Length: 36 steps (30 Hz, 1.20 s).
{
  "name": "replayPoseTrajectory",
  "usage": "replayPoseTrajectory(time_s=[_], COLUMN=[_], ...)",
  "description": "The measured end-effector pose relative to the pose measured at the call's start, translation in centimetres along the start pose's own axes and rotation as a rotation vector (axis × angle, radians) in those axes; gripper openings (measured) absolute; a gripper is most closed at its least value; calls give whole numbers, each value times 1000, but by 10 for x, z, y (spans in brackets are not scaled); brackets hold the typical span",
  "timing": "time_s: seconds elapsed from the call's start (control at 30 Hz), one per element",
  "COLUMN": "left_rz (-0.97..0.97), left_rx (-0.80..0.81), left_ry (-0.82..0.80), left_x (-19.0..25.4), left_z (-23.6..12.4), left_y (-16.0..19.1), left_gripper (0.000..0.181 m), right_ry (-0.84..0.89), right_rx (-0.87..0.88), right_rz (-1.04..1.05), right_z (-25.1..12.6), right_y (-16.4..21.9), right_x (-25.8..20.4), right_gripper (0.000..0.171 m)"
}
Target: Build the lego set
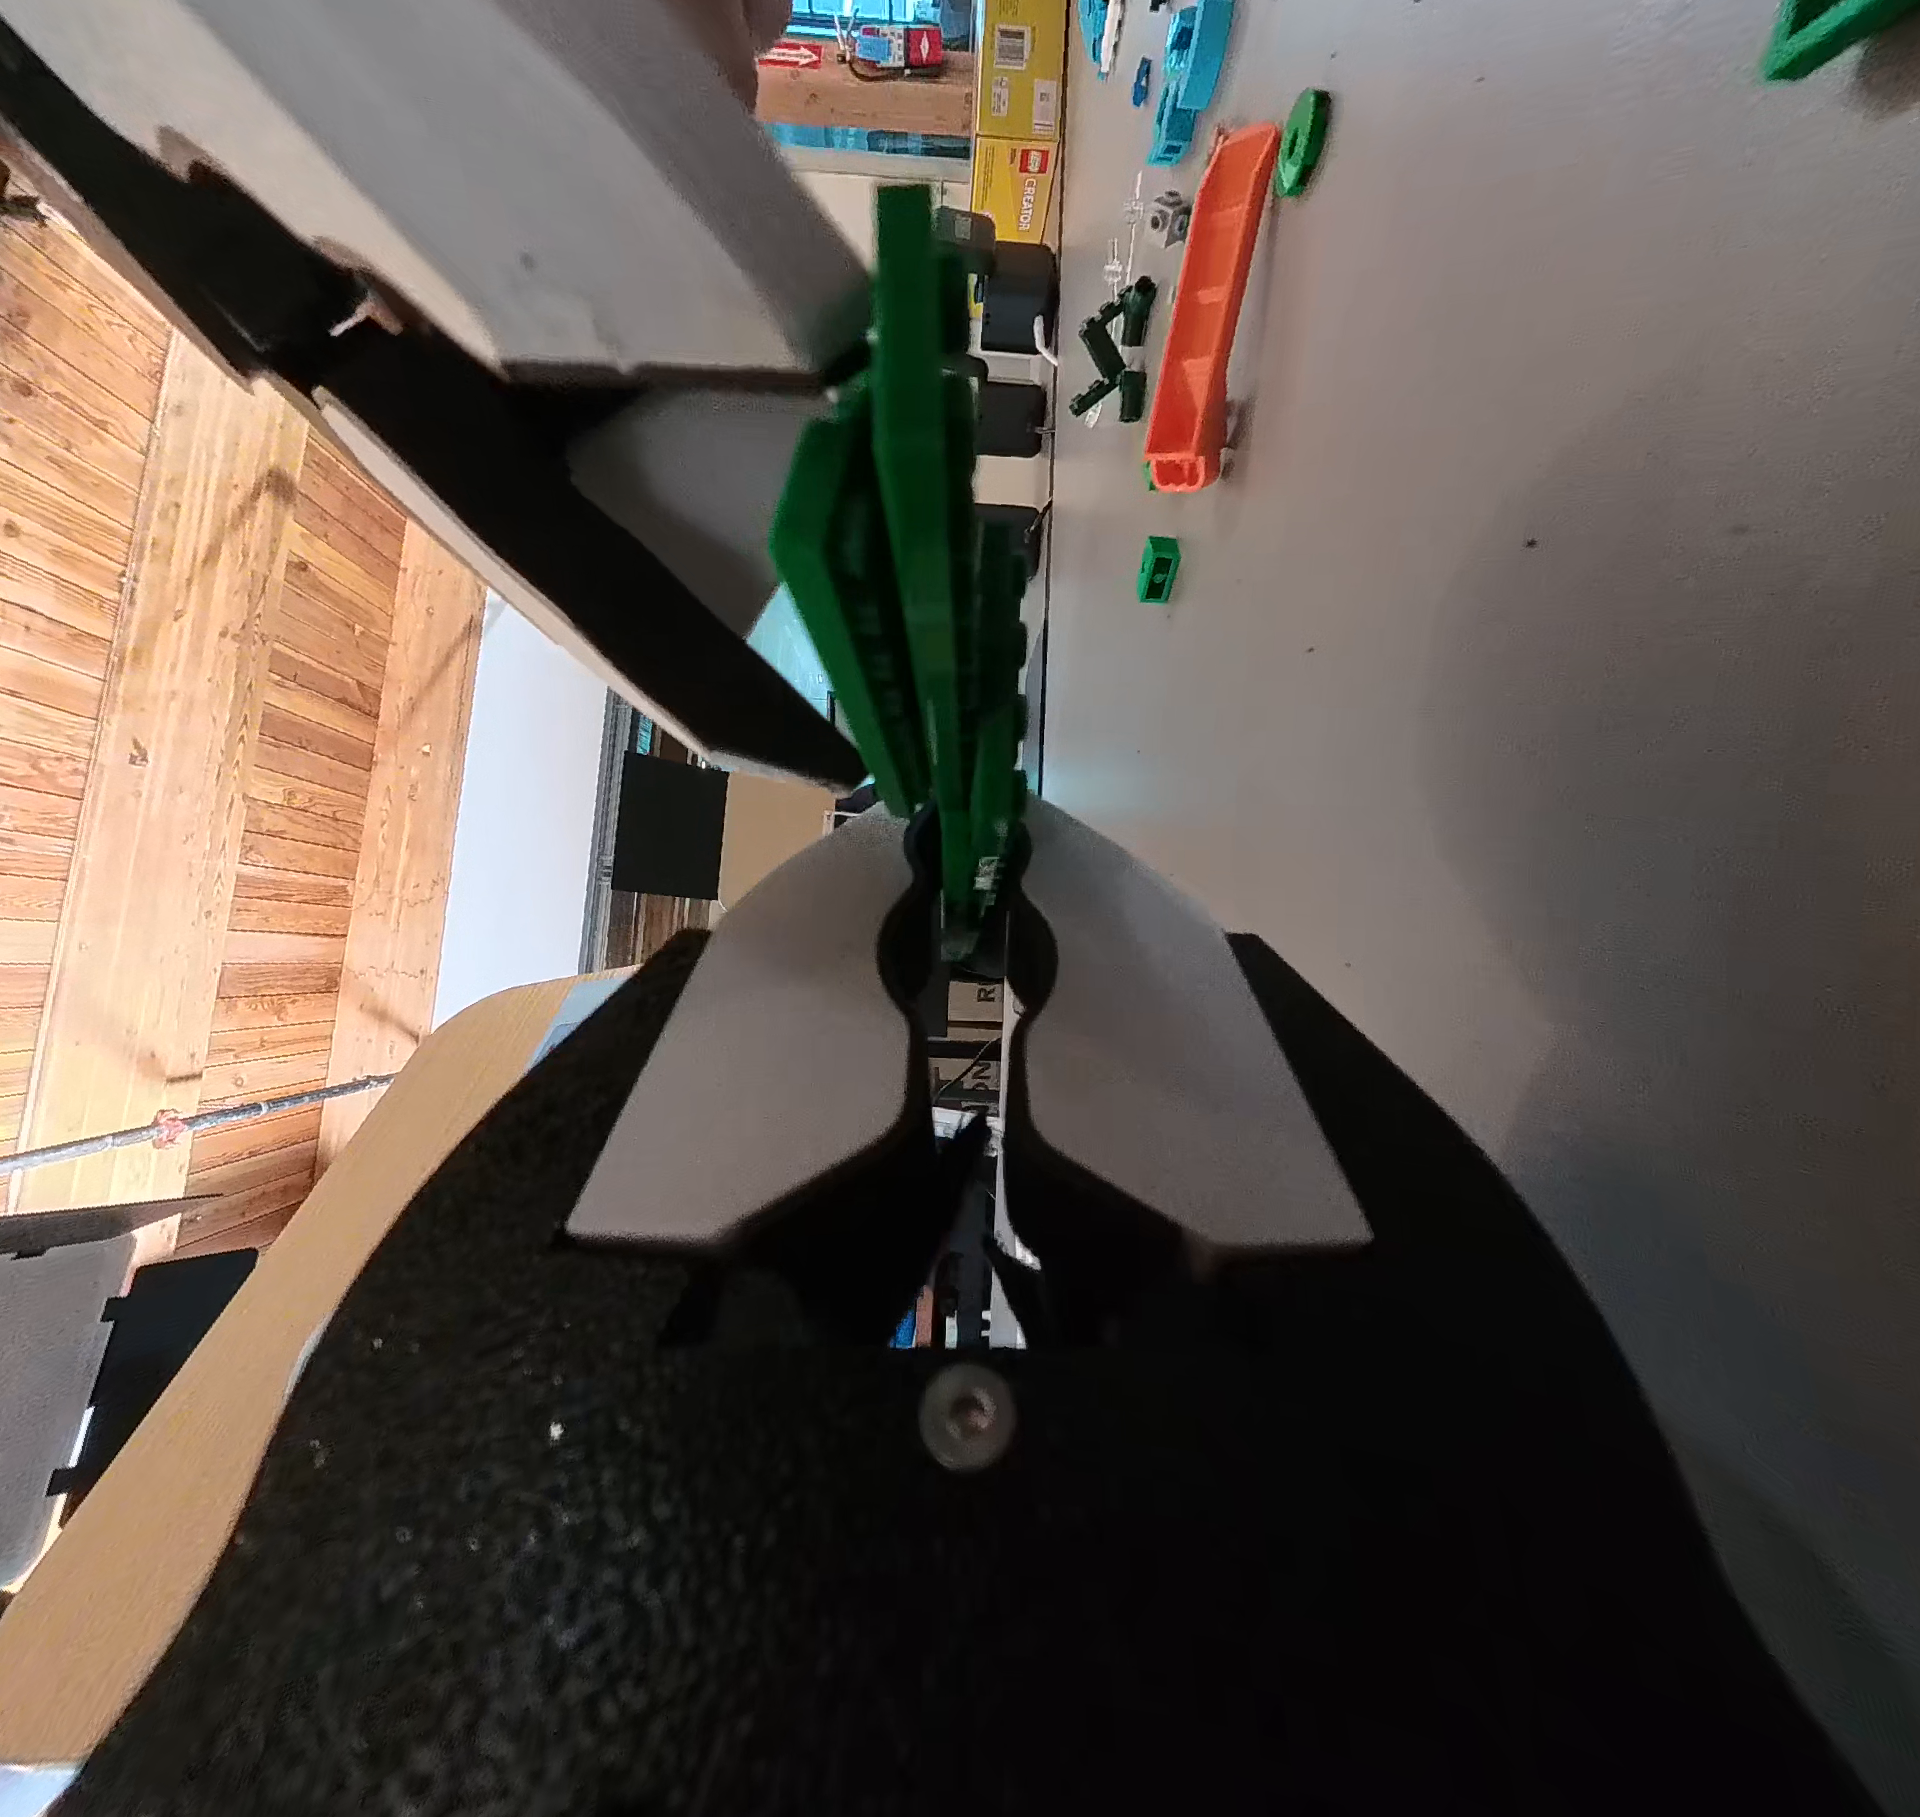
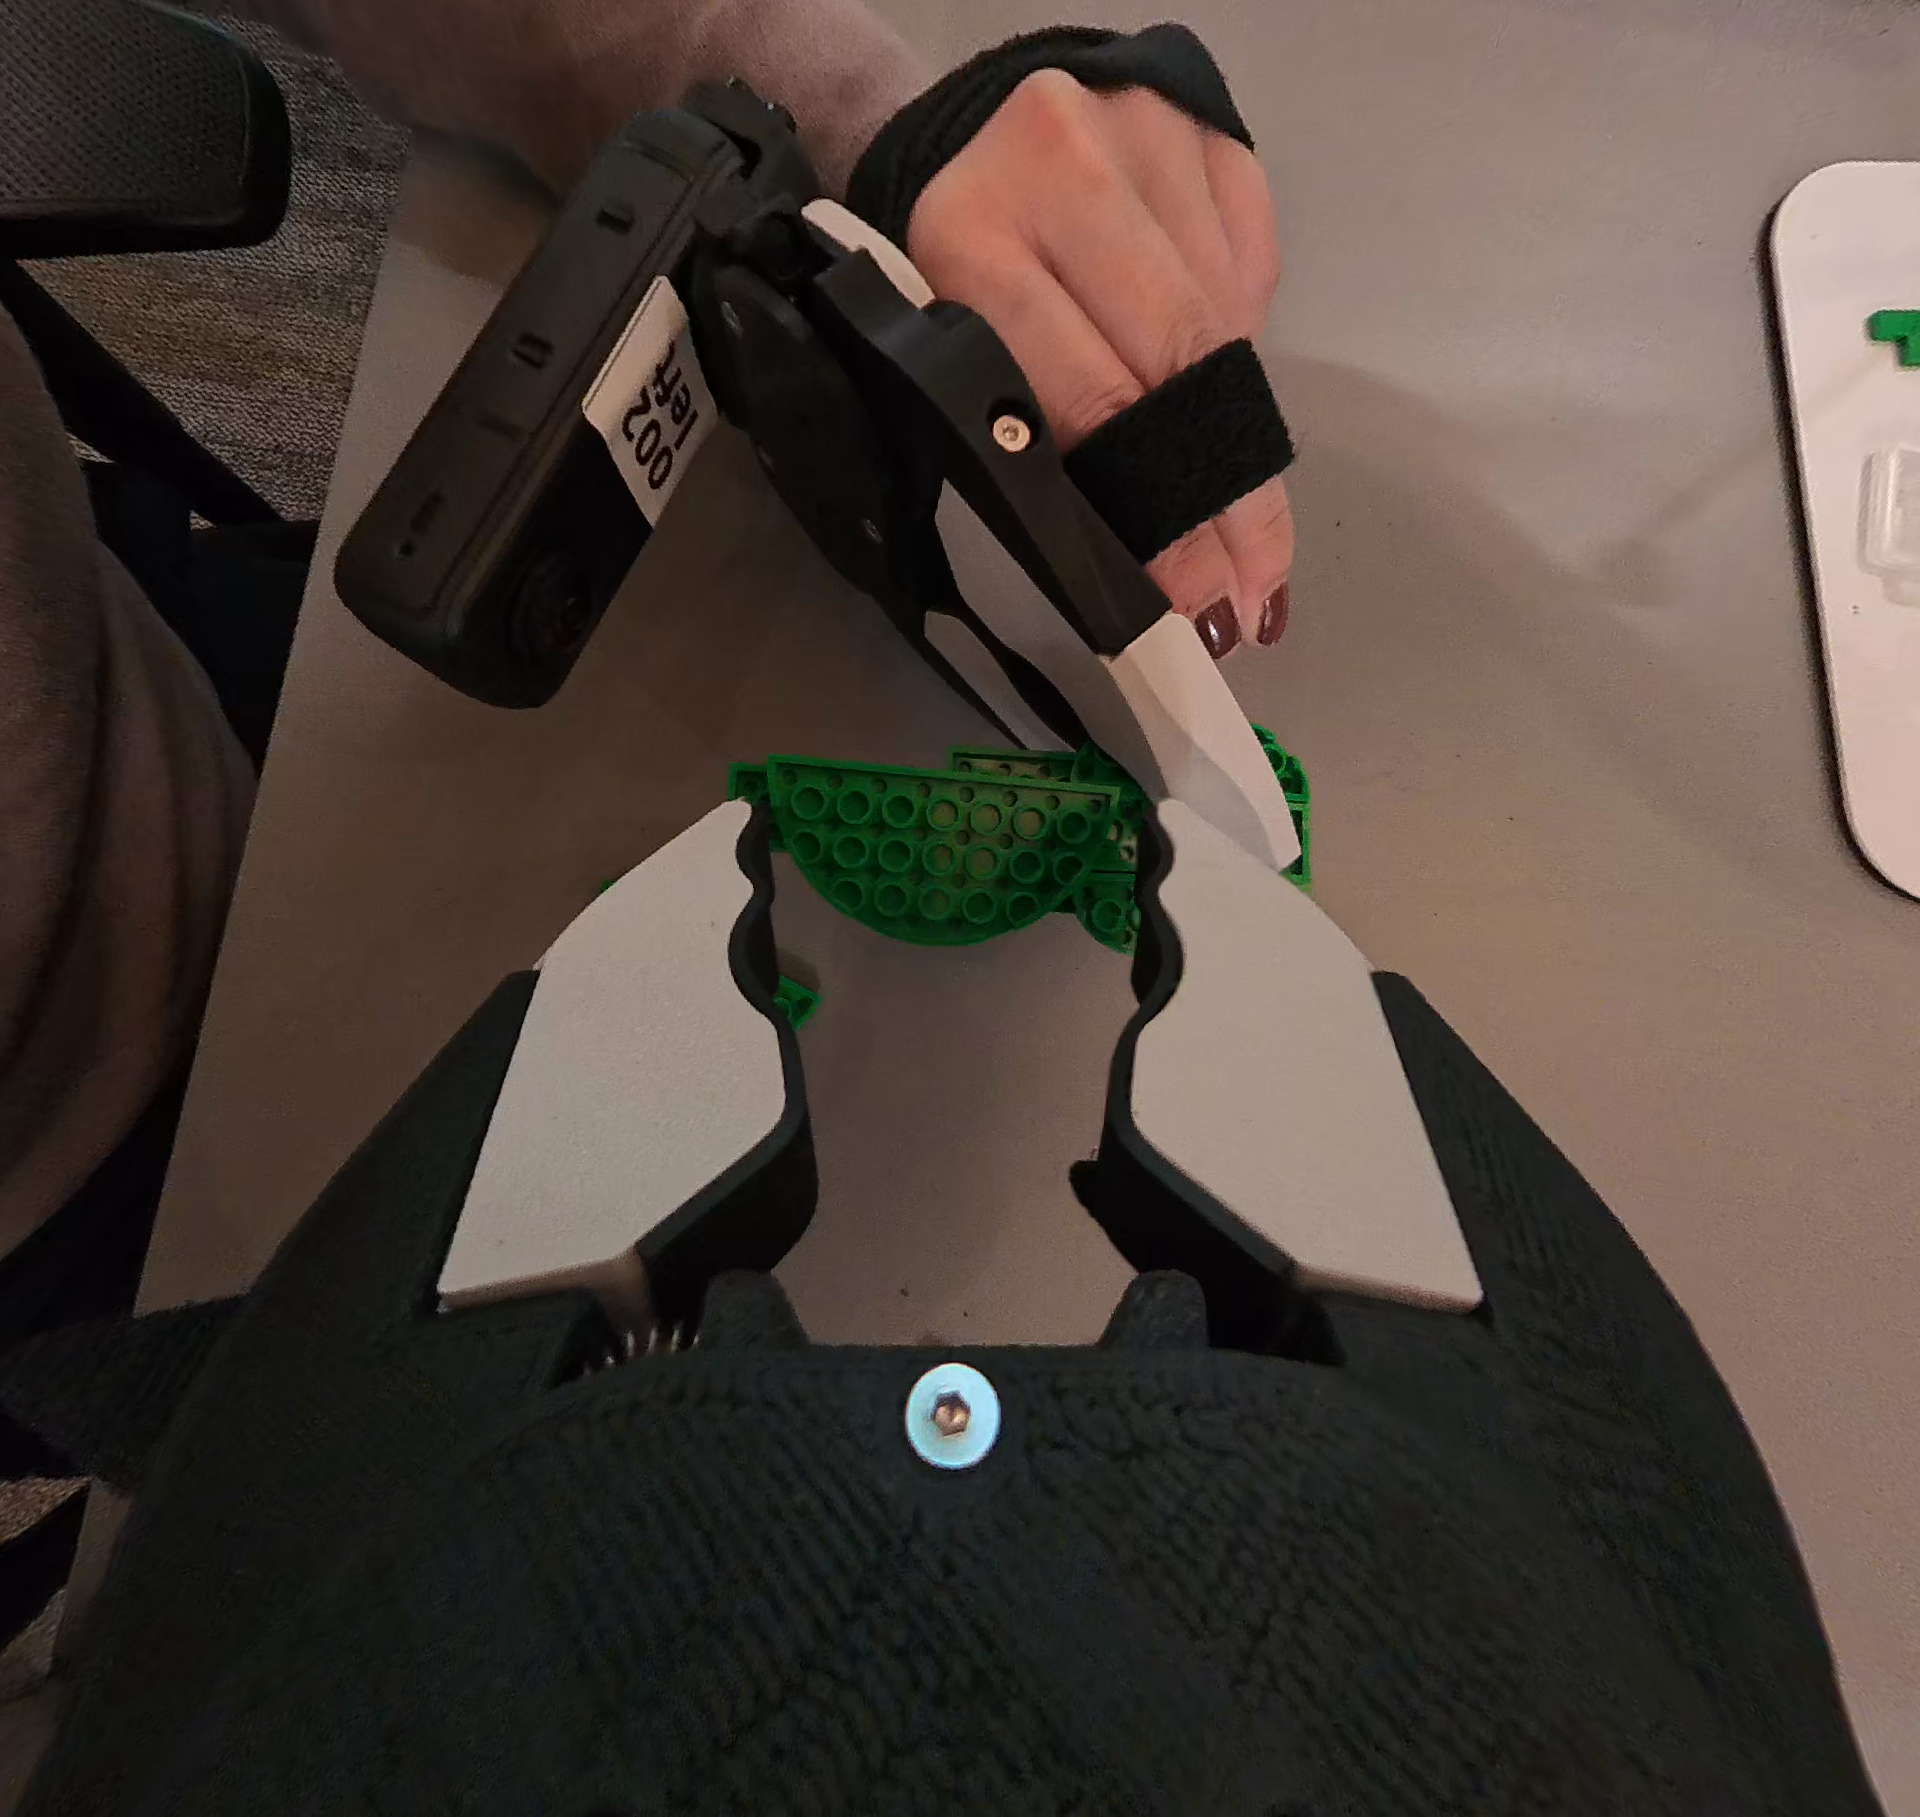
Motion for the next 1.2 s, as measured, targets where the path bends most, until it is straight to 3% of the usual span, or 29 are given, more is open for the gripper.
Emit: replayPoseTrajectory(time_s=[0.13,0.27,0.47,0.63,1.07,1.2], left_rz=[-21,-45,-58,-89,-95,-117], left_rx=[-11,-12,-3,-9,19,7], left_ry=[-2,-6,4,-1,5,4], left_x=[-2,-4,-3,-5,-3,-5], left_z=[0,0,1,1,1,1], left_y=[3,4,2,3,-4,0], left_gripper=[12,13,9,9,9,9], right_ry=[87,307,648,824,1048,1063], right_rx=[5,-84,-261,-196,-224,-219], right_rz=[-71,-298,-699,-910,-1058,-1062], right_z=[-15,-28,-7,13,27,21], right_y=[1,11,21,18,15,17], right_x=[4,0,-15,-23,-19,-22], right_gripper=[76,75,75,72,19,15])
Point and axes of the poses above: each gripper's, where its closed fingertips meet, z out along the fingers, y out of its underside, x = y × z across the jaws, the point moved 5 cm from there along -z, back along the fingers, and after that the axes turned 12 degrees about -z, right-handed, at the moved point
